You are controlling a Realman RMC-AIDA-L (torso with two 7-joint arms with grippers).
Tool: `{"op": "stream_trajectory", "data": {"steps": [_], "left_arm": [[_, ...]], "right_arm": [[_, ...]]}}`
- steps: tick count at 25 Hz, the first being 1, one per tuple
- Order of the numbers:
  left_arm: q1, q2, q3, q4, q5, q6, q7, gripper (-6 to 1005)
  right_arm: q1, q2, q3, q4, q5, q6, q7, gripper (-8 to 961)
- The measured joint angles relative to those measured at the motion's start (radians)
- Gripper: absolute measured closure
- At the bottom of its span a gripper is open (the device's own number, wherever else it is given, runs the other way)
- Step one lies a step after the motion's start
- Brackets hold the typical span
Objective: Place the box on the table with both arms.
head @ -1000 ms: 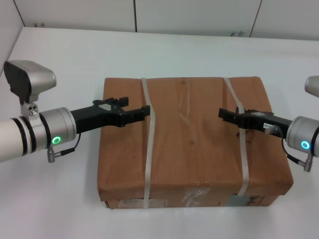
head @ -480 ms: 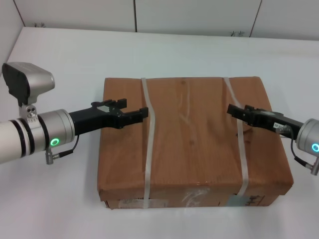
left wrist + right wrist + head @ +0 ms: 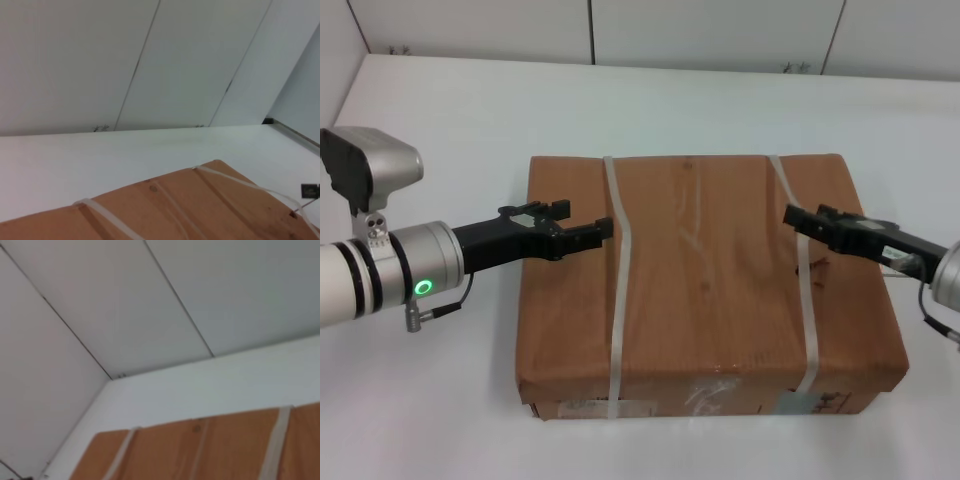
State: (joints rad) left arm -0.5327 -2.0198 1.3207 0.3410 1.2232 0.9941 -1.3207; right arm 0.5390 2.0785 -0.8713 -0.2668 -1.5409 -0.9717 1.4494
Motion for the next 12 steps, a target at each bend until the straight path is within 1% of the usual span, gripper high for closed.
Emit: {"op": "stream_trajectory", "data": {"steps": [1, 4, 8, 10, 11, 12], "left_arm": [[0.000, 0.000, 0.001, 0.001, 0.001, 0.012, 0.000, 147], [0.001, 0.002, 0.001, 0.002, 0.003, 0.041, 0.005, 147], [0.003, 0.017, 0.006, 0.005, 0.004, 0.123, 0.015, 147], [0.004, 0.024, 0.004, 0.006, 0.004, 0.174, 0.026, 147], [0.005, 0.026, 0.002, 0.006, 0.004, 0.192, 0.032, 147], [0.005, 0.026, 0.002, 0.006, 0.004, 0.192, 0.032, 147]], "right_arm": [[-0.016, 0.000, 0.000, -0.024, 0.000, -0.025, -0.001, 199], [-0.025, 0.000, 0.000, -0.038, 0.000, -0.037, -0.006, 194], [-0.039, -0.001, 0.011, -0.053, 0.000, -0.094, -0.054, 187], [-0.046, -0.003, 0.023, -0.062, 0.000, -0.156, -0.098, 183], [-0.049, -0.005, 0.024, -0.072, -0.002, -0.232, -0.145, 181], [-0.049, -0.005, 0.024, -0.072, -0.002, -0.232, -0.145, 180]]}}
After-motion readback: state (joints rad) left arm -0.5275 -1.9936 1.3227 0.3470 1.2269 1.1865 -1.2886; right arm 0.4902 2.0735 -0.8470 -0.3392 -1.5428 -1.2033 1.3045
